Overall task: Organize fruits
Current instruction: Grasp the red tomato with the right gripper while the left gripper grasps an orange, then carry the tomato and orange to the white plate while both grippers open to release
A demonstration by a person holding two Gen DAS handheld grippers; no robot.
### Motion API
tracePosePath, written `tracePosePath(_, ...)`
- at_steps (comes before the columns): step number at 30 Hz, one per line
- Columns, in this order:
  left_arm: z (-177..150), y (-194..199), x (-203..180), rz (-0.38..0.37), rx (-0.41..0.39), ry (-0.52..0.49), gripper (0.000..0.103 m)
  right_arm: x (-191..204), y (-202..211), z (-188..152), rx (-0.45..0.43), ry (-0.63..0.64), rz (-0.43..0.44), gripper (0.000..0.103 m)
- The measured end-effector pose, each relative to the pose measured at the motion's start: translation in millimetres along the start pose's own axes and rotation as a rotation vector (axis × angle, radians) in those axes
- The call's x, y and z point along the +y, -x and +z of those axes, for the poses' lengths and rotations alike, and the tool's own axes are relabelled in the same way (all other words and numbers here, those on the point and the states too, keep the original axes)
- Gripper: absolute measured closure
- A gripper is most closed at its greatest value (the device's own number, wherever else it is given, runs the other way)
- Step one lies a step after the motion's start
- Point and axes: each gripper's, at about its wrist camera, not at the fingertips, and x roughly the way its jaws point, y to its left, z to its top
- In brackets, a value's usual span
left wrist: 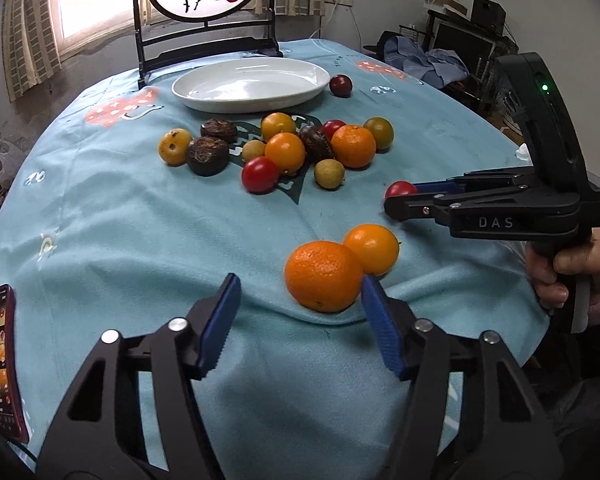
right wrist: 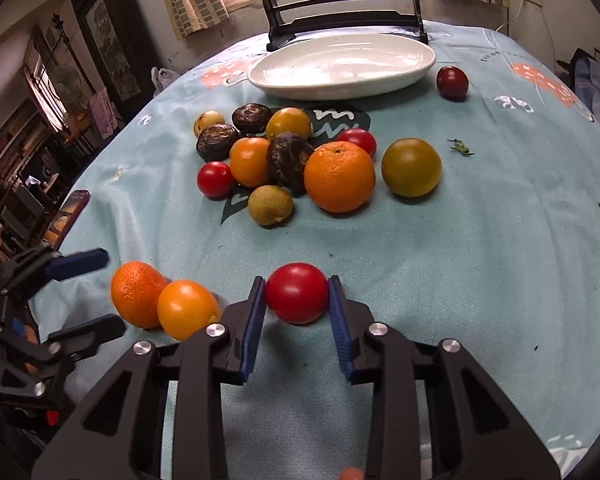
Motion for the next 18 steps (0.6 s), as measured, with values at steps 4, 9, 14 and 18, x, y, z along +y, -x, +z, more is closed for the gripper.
tracePosePath(4,4,-7,-3,-0.048,0.009,-0.024,0.045,-5,1,-2,-0.007,-0.012,0.03,0.07)
tracePosePath(9,7,-22,-6,-0.066,0.064,-0.037,0.057,-5,0,-2,-0.01,-0.013,0.035,0.07)
tracePosePath(14,7,-22,-4,-0.073,0.069,-0.026,0.059,-9,6,-3,-0.018,-0.02,0.037,0.07)
tracePosePath(18,17,-14,3,-0.092,0.057,-0.01,0.059,-12,19,7,-0.049,-0.025,0.046,0.07)
